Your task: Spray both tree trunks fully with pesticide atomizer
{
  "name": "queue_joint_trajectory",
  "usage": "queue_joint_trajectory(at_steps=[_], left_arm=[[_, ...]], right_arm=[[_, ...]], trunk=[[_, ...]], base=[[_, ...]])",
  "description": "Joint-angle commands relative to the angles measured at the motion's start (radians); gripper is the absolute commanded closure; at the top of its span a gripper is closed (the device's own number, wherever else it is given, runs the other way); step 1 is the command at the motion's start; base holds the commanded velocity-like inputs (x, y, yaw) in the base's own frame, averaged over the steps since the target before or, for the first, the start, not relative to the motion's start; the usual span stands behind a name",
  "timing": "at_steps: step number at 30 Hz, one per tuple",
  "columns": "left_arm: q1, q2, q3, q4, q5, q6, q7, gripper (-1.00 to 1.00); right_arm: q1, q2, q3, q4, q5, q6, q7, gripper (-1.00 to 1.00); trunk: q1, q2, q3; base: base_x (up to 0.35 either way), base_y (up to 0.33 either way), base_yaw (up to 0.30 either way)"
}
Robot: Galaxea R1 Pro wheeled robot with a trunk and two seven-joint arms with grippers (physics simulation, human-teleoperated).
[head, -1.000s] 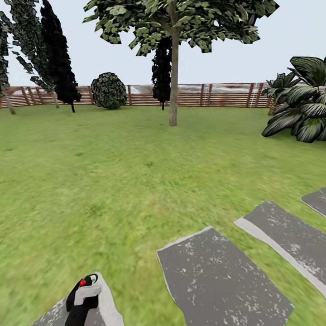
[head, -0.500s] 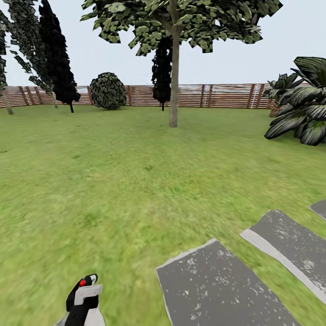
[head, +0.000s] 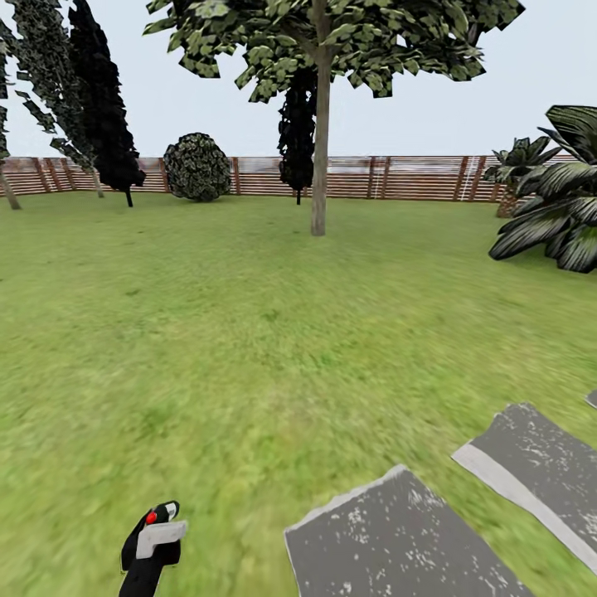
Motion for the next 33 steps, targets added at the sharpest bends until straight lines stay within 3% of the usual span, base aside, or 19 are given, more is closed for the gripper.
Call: queue_joint_trajectory(at_steps=[1,33], left_arm=[[0.000,0.000,0.000,0.000,0.000,0.000,0.000,1.00],[0.000,0.000,0.000,0.000,0.001,0.000,0.000,1.00]], right_arm=[[0.000,0.000,0.000,0.000,0.000,0.000,0.000,-1.00],[0.000,0.000,0.000,0.000,0.000,0.000,0.001,-1.00]], trunk=[[0.000,0.000,0.000],[0.000,0.000,0.000]], base=[[0.340,0.000,0.000],[0.340,0.000,0.000]])
